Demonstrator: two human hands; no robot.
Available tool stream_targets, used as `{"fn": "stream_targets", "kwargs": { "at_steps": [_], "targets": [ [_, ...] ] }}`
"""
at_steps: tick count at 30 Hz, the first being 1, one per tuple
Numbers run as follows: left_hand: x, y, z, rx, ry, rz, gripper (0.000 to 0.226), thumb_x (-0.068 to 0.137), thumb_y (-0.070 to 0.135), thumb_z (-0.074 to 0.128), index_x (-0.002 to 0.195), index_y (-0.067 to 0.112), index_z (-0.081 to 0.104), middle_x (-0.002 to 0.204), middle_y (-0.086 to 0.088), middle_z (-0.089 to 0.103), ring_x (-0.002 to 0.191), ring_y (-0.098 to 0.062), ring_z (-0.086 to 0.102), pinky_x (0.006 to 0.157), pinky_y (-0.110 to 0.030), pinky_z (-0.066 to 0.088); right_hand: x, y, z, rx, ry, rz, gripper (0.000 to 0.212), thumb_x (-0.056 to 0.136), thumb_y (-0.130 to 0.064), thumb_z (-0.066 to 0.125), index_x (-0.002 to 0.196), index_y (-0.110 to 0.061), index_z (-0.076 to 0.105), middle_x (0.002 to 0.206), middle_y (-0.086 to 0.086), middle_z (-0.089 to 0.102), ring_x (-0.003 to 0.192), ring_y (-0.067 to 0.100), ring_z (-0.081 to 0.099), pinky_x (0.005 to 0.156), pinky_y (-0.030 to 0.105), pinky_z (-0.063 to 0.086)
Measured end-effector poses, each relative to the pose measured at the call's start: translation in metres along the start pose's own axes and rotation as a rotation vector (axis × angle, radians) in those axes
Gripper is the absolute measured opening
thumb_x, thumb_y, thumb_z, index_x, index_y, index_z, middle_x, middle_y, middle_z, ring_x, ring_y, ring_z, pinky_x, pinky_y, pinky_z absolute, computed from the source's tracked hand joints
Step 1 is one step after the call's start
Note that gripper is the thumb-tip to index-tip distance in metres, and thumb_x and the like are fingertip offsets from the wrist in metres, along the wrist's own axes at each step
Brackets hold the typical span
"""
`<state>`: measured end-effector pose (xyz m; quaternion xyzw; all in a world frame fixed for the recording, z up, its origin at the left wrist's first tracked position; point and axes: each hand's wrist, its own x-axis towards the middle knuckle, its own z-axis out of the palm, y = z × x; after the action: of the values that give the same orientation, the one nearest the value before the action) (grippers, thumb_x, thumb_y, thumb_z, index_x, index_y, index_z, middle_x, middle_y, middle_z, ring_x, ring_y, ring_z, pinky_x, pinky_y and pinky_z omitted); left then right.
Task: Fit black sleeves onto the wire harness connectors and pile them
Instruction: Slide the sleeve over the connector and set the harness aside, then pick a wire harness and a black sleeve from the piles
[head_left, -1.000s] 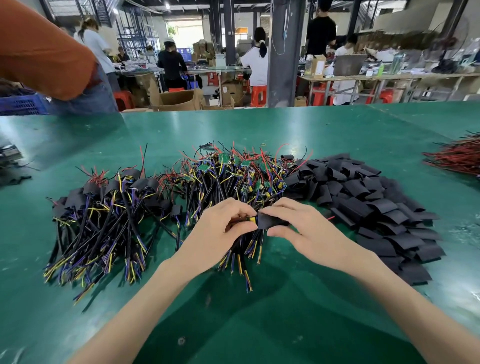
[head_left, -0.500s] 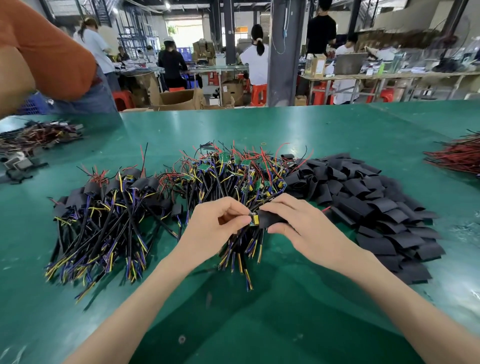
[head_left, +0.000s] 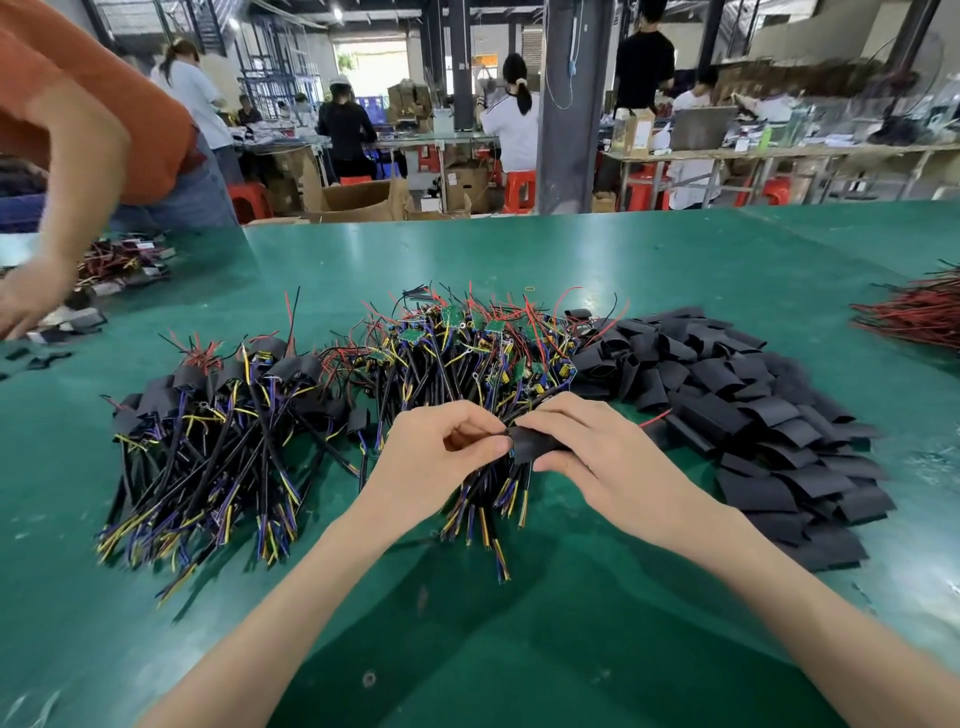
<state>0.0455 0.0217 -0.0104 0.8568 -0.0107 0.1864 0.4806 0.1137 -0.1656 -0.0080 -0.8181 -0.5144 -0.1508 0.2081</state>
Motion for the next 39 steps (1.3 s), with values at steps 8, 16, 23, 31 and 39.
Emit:
{"fn": "stream_targets", "kwargs": {
  "at_steps": [8,16,23,31,39],
  "targets": [
    [0.002,-0.001,0.0,0.017,-0.007,-0.03,0.015,0.078,0.01,0.075,0.075,0.024,0.071,0.07,0.005,0.071,0.059,0.002,0.057,0.062,-0.01,0.044,0.0,0.001,0.005,-0.042,-0.017,-0.027,0.034,0.088,-0.015,0.062,0.119,-0.005,0.058,0.112,0.006,0.059,0.096,0.026,0.058,0.089,0.027,0.038],
    [0.002,-0.003,0.002,0.05,-0.007,-0.038,0.011,0.077,0.01,0.074,0.075,0.019,0.069,0.071,-0.001,0.071,0.06,-0.004,0.058,0.063,-0.017,0.049,0.0,0.0,0.008,-0.012,-0.061,-0.022,0.035,0.092,-0.019,0.056,0.126,-0.01,0.054,0.117,0.001,0.055,0.1,0.023,0.055,0.09,0.029,0.039],
    [0.006,0.011,-0.032,0.029,0.114,0.08,0.021,0.077,0.01,0.071,0.081,0.03,0.067,0.069,0.01,0.069,0.061,-0.002,0.059,0.061,-0.016,0.046,0.0,0.001,0.006,-0.077,0.127,0.074,0.068,0.089,-0.033,0.06,0.147,-0.018,0.027,0.152,0.009,0.023,0.136,0.026,0.026,0.115,0.038,0.018],
    [0.018,-0.044,-0.115,0.794,0.825,-0.142,0.026,0.089,0.01,0.053,0.113,0.005,0.063,0.091,-0.022,0.064,0.094,-0.039,0.054,0.08,-0.045,0.042,-0.001,0.029,0.007,-0.348,0.203,0.392,0.076,0.083,-0.031,0.066,0.146,-0.011,0.028,0.149,0.018,0.024,0.132,0.039,0.026,0.112,0.049,0.02],
    [0.017,-0.061,-0.108,1.017,0.828,-0.378,0.029,0.071,0.006,0.062,0.096,-0.008,0.056,0.103,-0.031,0.049,0.101,-0.044,0.043,0.081,-0.05,0.032,-0.007,0.058,0.014,-0.471,0.024,0.618,0.066,0.085,-0.032,0.06,0.141,-0.01,0.033,0.148,0.015,0.024,0.134,0.034,0.023,0.111,0.042,0.017]
  ]
}}
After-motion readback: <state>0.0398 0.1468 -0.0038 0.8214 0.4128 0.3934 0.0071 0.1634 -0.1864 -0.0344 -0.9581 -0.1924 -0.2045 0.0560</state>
